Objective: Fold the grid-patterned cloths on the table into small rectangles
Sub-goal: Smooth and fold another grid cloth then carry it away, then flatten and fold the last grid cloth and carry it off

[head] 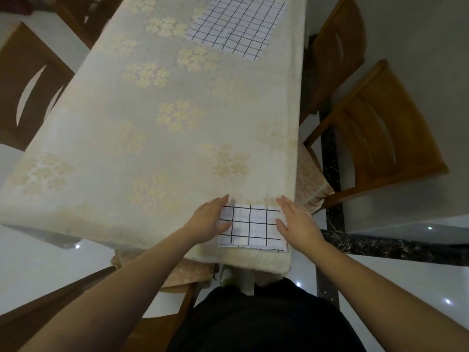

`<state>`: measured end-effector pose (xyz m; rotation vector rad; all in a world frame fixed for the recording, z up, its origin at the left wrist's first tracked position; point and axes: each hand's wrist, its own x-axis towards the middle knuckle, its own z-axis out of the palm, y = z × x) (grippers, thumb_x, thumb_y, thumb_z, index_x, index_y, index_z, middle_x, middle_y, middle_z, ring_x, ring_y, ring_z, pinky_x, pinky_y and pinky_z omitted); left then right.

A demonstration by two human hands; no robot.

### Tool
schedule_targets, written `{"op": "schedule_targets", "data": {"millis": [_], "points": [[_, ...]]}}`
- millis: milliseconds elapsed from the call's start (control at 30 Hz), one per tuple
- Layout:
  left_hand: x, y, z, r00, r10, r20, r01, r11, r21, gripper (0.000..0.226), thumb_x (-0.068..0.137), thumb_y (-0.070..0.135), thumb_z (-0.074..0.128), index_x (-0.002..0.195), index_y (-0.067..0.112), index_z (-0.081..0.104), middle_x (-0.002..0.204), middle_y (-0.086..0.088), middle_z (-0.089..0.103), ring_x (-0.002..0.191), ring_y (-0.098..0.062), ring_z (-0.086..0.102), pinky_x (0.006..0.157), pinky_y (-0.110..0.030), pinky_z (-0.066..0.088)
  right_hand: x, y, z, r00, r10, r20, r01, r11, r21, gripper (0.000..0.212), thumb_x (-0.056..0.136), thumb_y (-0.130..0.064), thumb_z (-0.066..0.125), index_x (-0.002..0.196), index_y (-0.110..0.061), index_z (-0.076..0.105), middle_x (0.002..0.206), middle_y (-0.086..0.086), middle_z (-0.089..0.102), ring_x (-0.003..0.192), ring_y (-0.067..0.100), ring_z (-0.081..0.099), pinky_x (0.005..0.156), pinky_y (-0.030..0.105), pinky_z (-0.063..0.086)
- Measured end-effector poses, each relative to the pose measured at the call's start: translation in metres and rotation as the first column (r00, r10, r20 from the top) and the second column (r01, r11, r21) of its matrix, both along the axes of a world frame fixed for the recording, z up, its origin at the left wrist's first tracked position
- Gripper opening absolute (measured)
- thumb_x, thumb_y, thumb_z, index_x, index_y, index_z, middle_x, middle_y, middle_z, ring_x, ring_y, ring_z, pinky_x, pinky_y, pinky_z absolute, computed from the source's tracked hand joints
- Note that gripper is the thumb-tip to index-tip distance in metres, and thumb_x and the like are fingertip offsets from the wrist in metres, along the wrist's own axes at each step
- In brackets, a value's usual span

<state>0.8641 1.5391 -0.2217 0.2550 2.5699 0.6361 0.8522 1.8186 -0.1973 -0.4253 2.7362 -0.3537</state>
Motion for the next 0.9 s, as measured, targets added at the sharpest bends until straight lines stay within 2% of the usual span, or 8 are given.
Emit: {"op": "schedule_targets", "data": {"millis": [167,267,333,433,567,733,833,900], "points": [[0.02,0.015,0.024,0.965,0.237,-0.113,-0.227,0.969,0.099,0.064,0.098,0.031,0.052,0.153,0.014,0.025,0.151,-0.009,0.038,0.137,-0.025,0.038,0.111,-0.035,0.033,0.028,-0.003,0.016,1.0,0.017,0.007,-0.018,0.989,0.147,0.065,0.099,-0.044,0.035,0.153,-0.013,0.018,0.158,0.006,0.027,0.146,0.017,0.019,0.121,0.037,-0.003],[0.043,0.02,0.037,0.978,0.152,-0.144,-0.155,0.988,-0.012,0.063,0.098,0.037,0.049,0.153,0.016,0.025,0.154,-0.007,0.034,0.14,-0.023,0.033,0.114,-0.035,0.029,0.048,-0.012,0.033,0.997,0.072,0.004,-0.072,0.992,0.101,0.062,0.1,-0.044,0.036,0.151,-0.012,0.022,0.158,0.006,0.026,0.147,0.017,0.017,0.115,0.028,-0.007],[0.064,0.025,0.047,0.991,0.093,-0.1,-0.103,0.99,-0.096,0.061,0.099,0.041,0.044,0.152,0.019,0.024,0.157,-0.003,0.03,0.143,-0.019,0.028,0.115,-0.036,0.03,0.063,-0.016,0.043,0.994,0.102,0.035,-0.103,0.993,0.049,0.059,0.099,-0.041,0.039,0.151,-0.015,0.027,0.159,0.004,0.025,0.147,0.017,0.018,0.115,0.025,-0.001],[0.097,0.036,0.059,1.0,-0.001,-0.006,-0.001,0.985,-0.171,0.057,0.099,0.048,0.025,0.151,0.025,0.027,0.156,0.002,0.028,0.144,-0.016,0.026,0.112,-0.042,0.033,0.088,-0.015,0.048,0.993,0.117,-0.01,-0.116,0.992,0.05,0.052,0.095,-0.038,0.05,0.142,-0.017,0.045,0.153,0.006,0.038,0.139,0.022,0.036,0.115,0.034,0.023],[0.137,0.054,0.069,0.998,-0.025,-0.055,0.01,0.963,-0.27,0.077,0.084,0.056,0.001,0.145,0.026,0.037,0.149,0.003,0.041,0.138,-0.019,0.037,0.106,-0.044,0.037,0.12,-0.009,0.051,0.987,0.089,-0.131,-0.073,0.99,0.123,0.044,0.07,-0.039,0.078,0.108,-0.018,0.071,0.112,0.004,0.07,0.099,0.021,0.067,0.088,0.038,0.053],[0.194,0.071,0.093,0.974,0.089,-0.209,-0.154,0.936,-0.318,0.054,0.092,0.051,0.027,0.121,0.023,0.063,0.118,0.002,0.066,0.109,-0.022,0.064,0.084,-0.043,0.052,0.148,0.001,0.06,0.955,0.195,-0.225,-0.17,0.978,0.122,0.045,0.075,-0.036,0.073,0.113,-0.012,0.067,0.115,0.009,0.066,0.106,0.028,0.063,0.093,0.045,0.051],[0.229,0.076,0.111,0.969,0.204,-0.143,-0.236,0.934,-0.267,0.059,0.091,0.056,0.018,0.127,0.028,0.056,0.126,0.006,0.058,0.119,-0.018,0.055,0.095,-0.041,0.045,0.168,-0.006,0.068,0.924,0.272,-0.27,-0.248,0.961,0.118,0.05,0.077,-0.034,0.071,0.12,-0.009,0.063,0.123,0.013,0.061,0.119,0.035,0.054,0.102,0.05,0.044],[0.251,0.076,0.121,0.952,0.237,-0.194,-0.287,0.912,-0.294,0.054,0.091,0.055,0.025,0.123,0.028,0.058,0.123,0.005,0.06,0.115,-0.02,0.057,0.094,-0.041,0.045,0.183,-0.016,0.076,0.906,0.312,-0.287,-0.298,0.95,0.091,0.053,0.079,-0.036,0.07,0.124,-0.009,0.061,0.126,0.014,0.06,0.124,0.036,0.051,0.105,0.051,0.042]]}}
